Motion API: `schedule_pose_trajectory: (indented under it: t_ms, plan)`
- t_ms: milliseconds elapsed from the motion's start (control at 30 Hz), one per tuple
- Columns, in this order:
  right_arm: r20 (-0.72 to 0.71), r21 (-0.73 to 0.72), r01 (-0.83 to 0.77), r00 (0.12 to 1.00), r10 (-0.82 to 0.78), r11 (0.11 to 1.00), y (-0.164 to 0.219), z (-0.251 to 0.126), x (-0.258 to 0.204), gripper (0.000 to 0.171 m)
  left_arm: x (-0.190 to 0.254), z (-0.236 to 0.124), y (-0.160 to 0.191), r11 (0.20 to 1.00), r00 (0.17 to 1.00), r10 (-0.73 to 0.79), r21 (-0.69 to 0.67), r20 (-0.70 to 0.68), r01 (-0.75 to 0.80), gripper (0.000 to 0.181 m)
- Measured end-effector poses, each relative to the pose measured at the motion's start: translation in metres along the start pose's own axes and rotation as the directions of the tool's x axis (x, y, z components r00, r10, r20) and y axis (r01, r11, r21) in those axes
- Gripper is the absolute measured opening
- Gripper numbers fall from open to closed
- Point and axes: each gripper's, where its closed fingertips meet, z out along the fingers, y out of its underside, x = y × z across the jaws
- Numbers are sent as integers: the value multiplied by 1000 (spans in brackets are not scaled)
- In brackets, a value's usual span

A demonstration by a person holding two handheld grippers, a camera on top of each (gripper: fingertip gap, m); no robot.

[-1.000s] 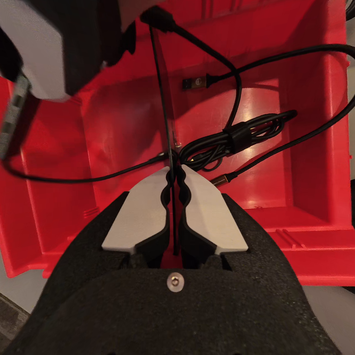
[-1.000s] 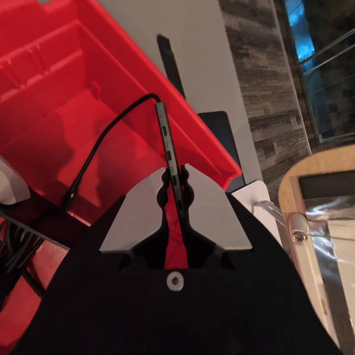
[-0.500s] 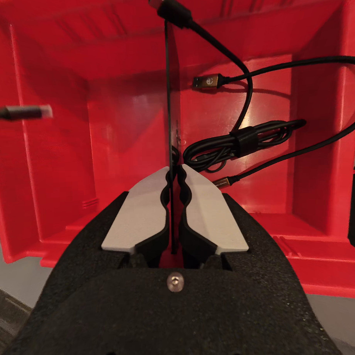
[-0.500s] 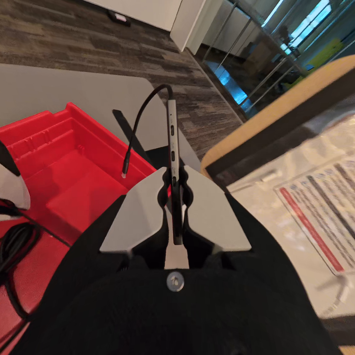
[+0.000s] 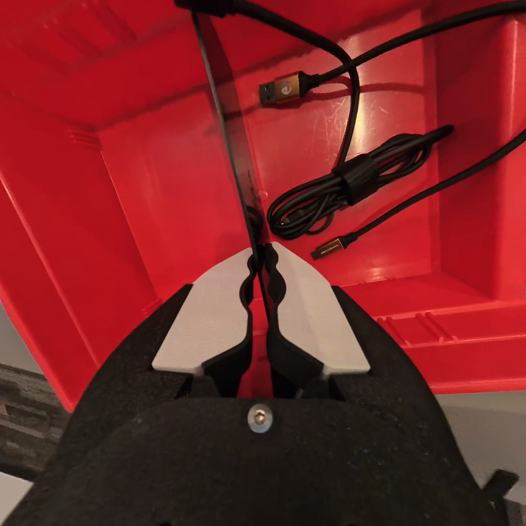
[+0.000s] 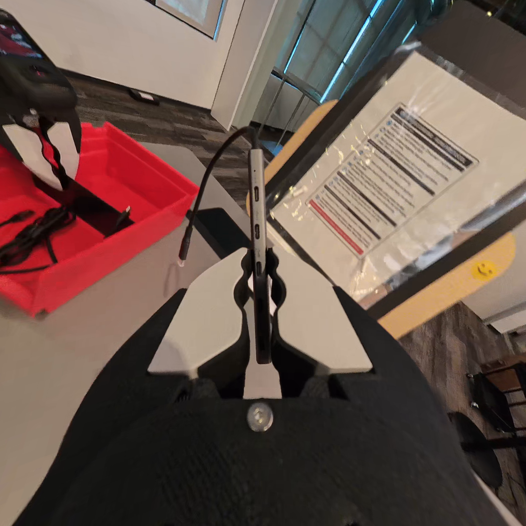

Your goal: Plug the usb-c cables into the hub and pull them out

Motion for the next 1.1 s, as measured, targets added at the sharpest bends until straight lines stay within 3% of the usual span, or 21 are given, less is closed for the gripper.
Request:
schedule_pose_trajectory:
  t_ms: [33, 200, 467, 533, 567, 667, 800, 867, 967, 1033, 1100]
  plan:
    - [-4, -9, -7, 1000, 7, 1000, 6, -8, 2, 11, -1, -1, 6, 1000, 1000, 16, 5, -2, -16, 4]
    - [-48, -4, -63, 997, 63, 998, 23, -38, 19, 11, -10, -7, 28, 995, 994, 101, -24, -37, -102, 4]
    - [-65, 17, -114, 991, 115, 993, 35, -50, 34, 11, -19, -6, 33, 992, 997, 73, -102, -36, -76, 6]
    - [-52, 9, -113, 992, 113, 994, 40, -49, 33, 11, -24, -6, 31, 991, 999, 51, -123, 15, -49, 34]
    - [-47, 1, -114, 992, 113, 994, 43, -48, 33, 11, -26, -8, 29, 993, 998, 43, -110, 43, -38, 44]
    - [-33, -2, -120, 992, 120, 993, 48, -47, 33, 11, -31, -22, 12, 1000, 994, -9, 14, 112, 7, 45]
    - [-61, 26, -105, 992, 106, 994, 45, -55, 40, 11, -36, -74, -17, 958, 959, -148, 277, 242, 78, 43]
    - [-42, 50, -129, 990, 132, 990, 42, -59, 41, 11, -38, -119, -45, 859, 913, -277, 503, 299, 95, 48]
    - [38, 118, -216, 976, 213, 969, 33, -64, 40, 11, -9, -184, -106, 569, 897, -398, 819, 194, 75, 54]
    - [97, 157, -276, 960, 263, 948, 28, -68, 40, 11, 21, -216, -154, 352, 920, -370, 936, 131, 8, 52]
    - [154, 176, -320, 943, 295, 931, 25, -71, 36, 11, 43, -223, -196, 254, 923, -371, 967, 101, -4, 44]
